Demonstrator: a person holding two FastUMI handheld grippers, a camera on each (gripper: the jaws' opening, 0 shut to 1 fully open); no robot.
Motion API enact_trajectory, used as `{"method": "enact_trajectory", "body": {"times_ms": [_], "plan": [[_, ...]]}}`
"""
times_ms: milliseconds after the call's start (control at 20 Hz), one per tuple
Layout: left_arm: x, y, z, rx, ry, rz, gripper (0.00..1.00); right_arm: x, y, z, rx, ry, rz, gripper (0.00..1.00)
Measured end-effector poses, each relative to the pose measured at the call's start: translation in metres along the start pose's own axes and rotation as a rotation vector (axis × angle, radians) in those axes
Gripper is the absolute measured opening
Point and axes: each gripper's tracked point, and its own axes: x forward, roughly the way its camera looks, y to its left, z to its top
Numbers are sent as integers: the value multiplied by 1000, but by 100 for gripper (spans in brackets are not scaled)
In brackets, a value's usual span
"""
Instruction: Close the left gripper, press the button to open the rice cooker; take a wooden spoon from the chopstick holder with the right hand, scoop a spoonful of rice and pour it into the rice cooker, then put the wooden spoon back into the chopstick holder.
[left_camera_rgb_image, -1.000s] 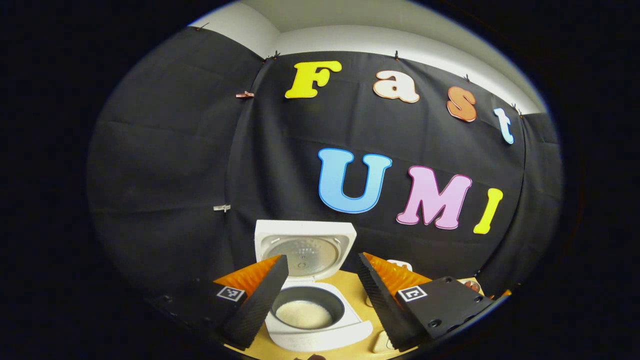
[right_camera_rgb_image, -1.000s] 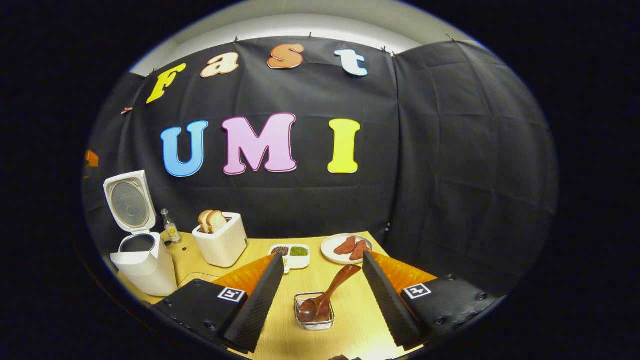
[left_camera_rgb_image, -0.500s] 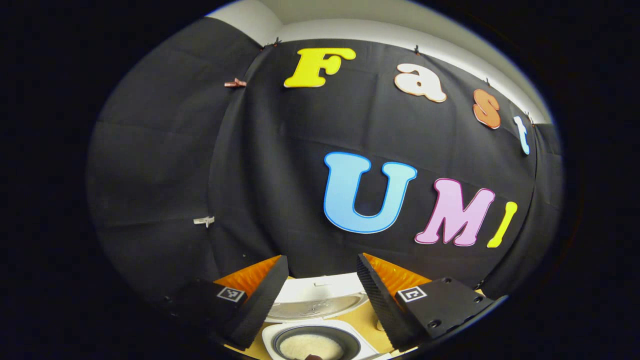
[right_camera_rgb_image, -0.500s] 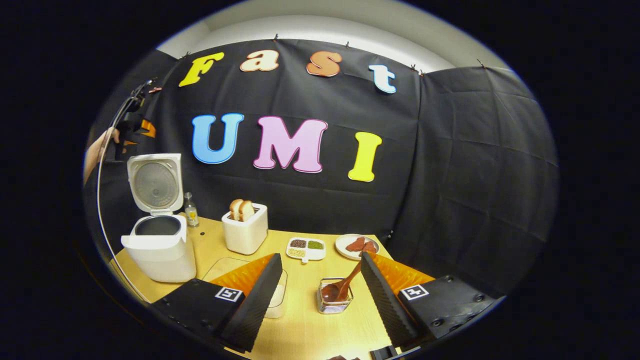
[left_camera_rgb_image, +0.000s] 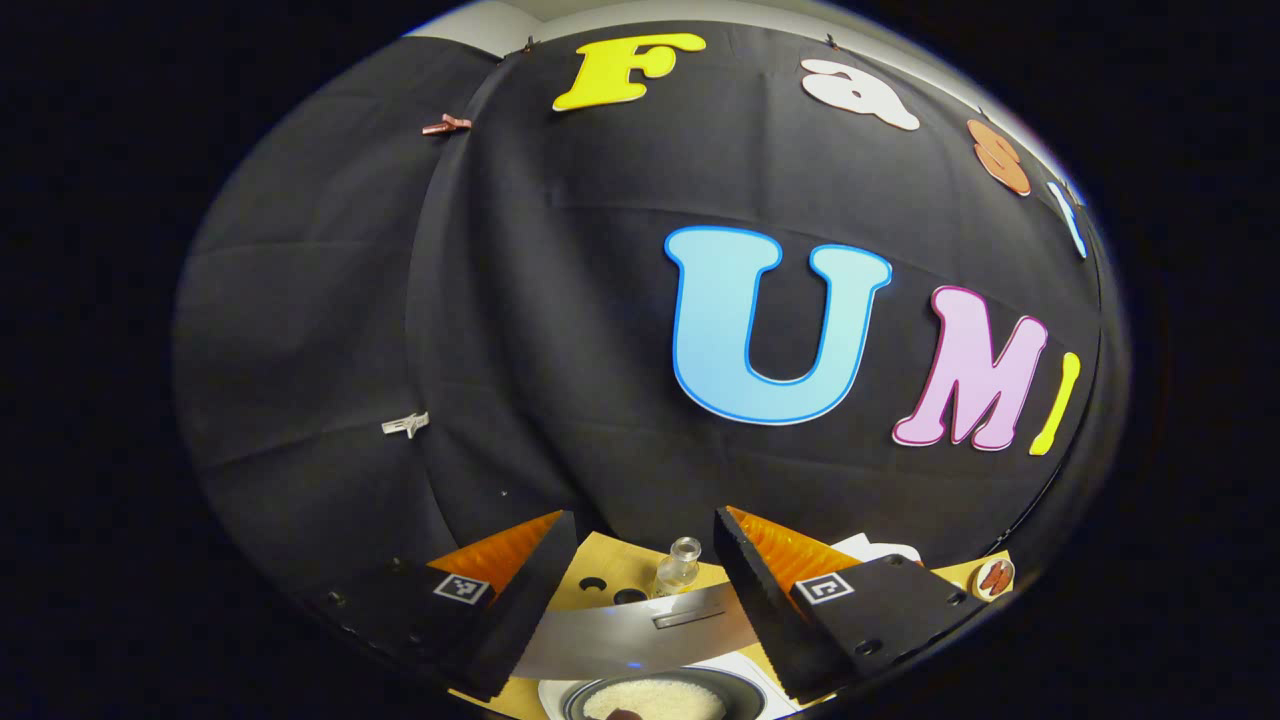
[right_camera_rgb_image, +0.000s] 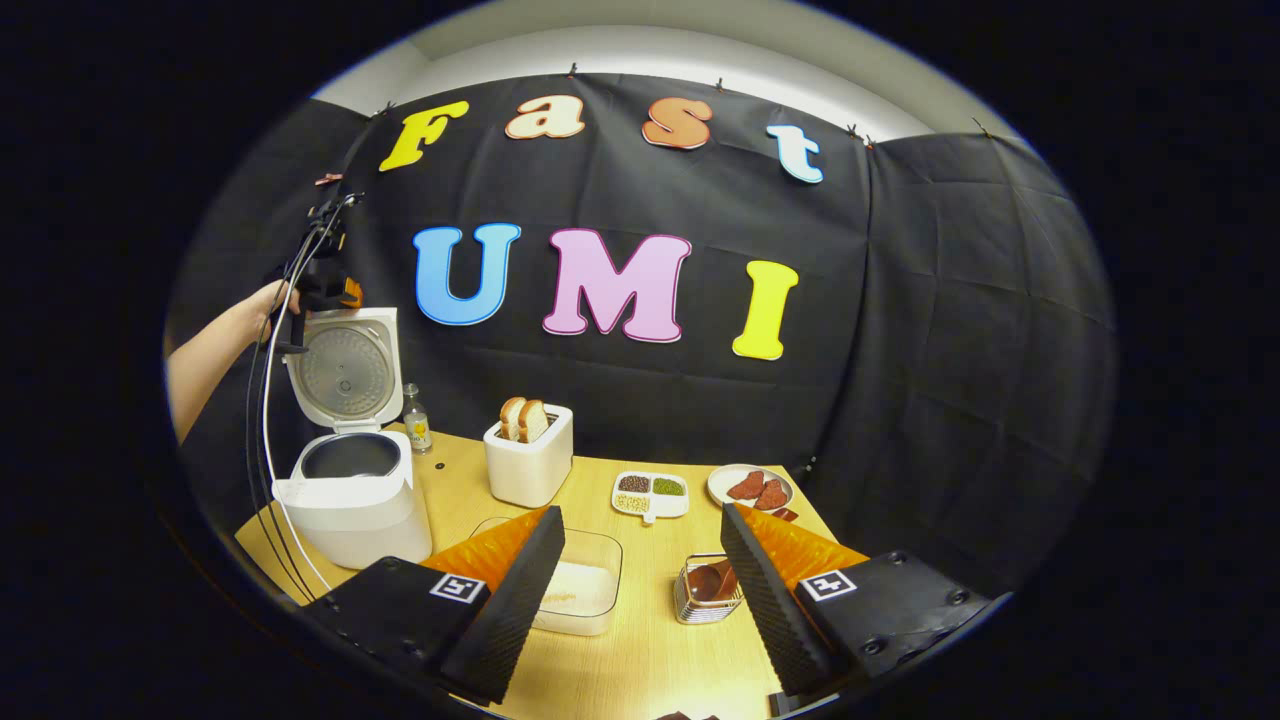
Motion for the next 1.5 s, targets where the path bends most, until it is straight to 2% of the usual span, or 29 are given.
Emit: {"method": "enact_trajectory", "body": {"times_ms": [250, 550, 800, 1000, 1100, 1500], "plan": [[-15, -7, -11, -28, 64, 15, 99, -5, -17, -18, 36, 28, -11, 98], [-59, -23, -42, -41, 126, 26, 99, 6, -23, -34, 67, 58, 55, 98], [-107, -40, -94, -1, 187, 29, 99, 11, -38, -31, 48, 23, 93, 98], [-129, -50, -154, -26, 263, 46, 99, 20, -44, -40, 49, 41, 129, 98], [-134, -54, -180, -46, 278, 48, 99, 22, -45, -50, 46, 65, 144, 98], [-136, -62, -247, 19, 311, 82, 99, 27, -45, -78, 39, 125, 179, 98]]}}
